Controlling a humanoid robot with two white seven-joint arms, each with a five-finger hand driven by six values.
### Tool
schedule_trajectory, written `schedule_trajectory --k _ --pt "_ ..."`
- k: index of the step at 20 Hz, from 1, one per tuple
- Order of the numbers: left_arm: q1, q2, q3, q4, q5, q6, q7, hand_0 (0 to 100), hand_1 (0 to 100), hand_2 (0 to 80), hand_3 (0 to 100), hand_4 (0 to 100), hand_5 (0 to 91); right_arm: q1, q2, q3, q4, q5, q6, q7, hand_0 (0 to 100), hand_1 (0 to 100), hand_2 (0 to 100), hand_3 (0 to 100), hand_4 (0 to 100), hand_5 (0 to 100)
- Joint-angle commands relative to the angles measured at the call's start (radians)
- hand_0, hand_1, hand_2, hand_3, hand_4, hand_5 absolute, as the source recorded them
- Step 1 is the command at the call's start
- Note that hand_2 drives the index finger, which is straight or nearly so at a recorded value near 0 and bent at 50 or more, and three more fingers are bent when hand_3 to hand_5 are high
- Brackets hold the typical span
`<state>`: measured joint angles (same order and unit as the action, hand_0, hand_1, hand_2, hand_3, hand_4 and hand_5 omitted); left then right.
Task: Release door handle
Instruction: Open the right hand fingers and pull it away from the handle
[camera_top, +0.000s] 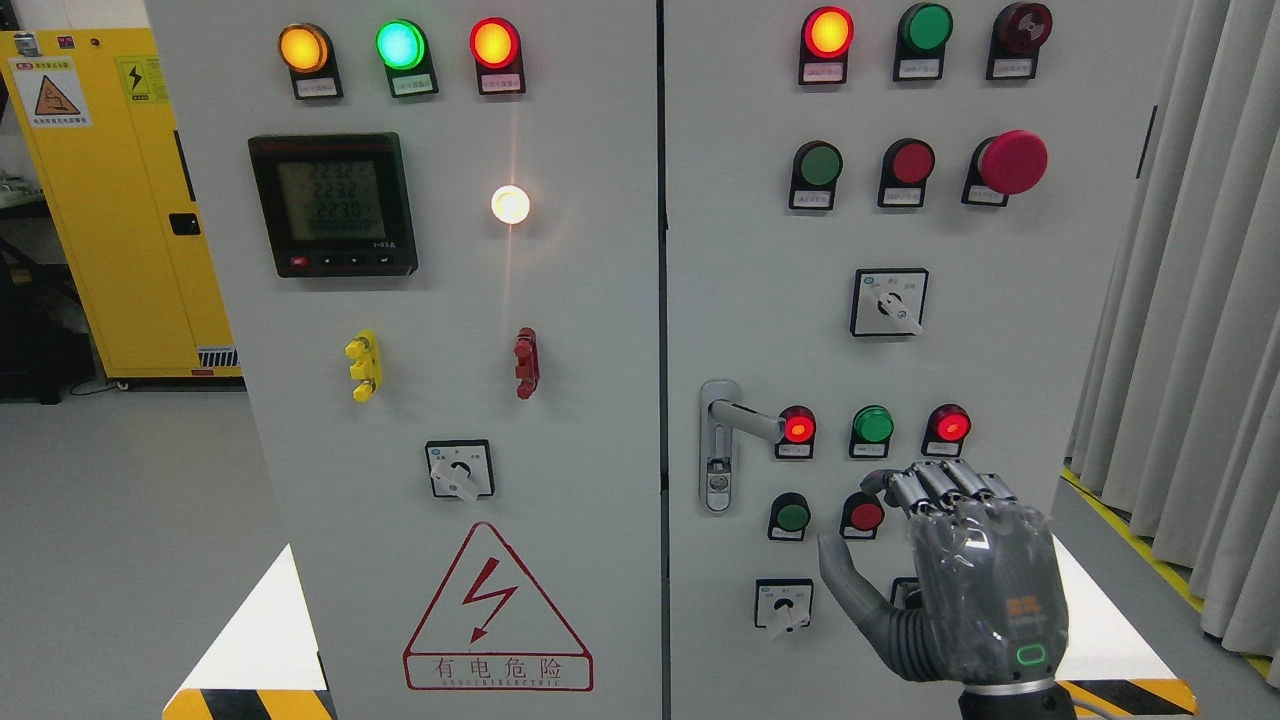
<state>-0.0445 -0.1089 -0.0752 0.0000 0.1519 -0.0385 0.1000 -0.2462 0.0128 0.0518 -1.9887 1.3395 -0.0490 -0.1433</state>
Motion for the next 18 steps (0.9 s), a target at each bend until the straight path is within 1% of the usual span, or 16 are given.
schedule_trajectory --k 1,4,8,9,13,14,16,18 --pt "0.000 0.000 0.000 -0.012 0.000 0.000 0.000 12 56 0.0 0 0 0.0 0.008 -0.007 -0.047 -0.035 -0.025 -0.002 0.004 46 34 0 0 0 0" --pt "0.000 0.000 0.000 -0.012 0.000 0.000 0.000 12 56 0.0 0 0 0.0 0.007 -0.008 -0.046 -0.033 -0.025 -0.011 0.004 48 31 0 0 0 0" --pt "0.000 0.000 0.000 -0.012 0.000 0.000 0.000 12 56 0.0 0 0 0.0 0.004 -0.002 -0.036 -0.035 -0.026 -0.022 0.007 50 28 0 0 0 0" --pt "0.000 0.000 0.000 -0.012 0.000 0.000 0.000 12 56 0.0 0 0 0.0 0.004 -0.002 -0.036 -0.035 -0.026 -0.022 0.007 53 25 0 0 0 0" --pt "0.000 0.000 0.000 -0.012 0.000 0.000 0.000 12 56 0.0 0 0 0.0 0.002 0.001 -0.033 -0.035 -0.026 -0.023 0.007 53 22 0 0 0 0" --pt "0.000 0.000 0.000 -0.012 0.000 0.000 0.000 12 56 0.0 0 0 0.0 0.002 0.001 -0.033 -0.036 -0.026 -0.029 0.007 54 20 0 0 0 0" --pt "0.000 0.000 0.000 -0.012 0.000 0.000 0.000 12 56 0.0 0 0 0.0 0.002 0.003 -0.033 -0.035 -0.026 -0.035 0.008 54 19 0 0 0 0" --pt "0.000 0.000 0.000 -0.012 0.000 0.000 0.000 12 56 0.0 0 0 0.0 0.002 0.003 -0.033 -0.033 -0.026 -0.035 0.008 51 18 0 0 0 0"
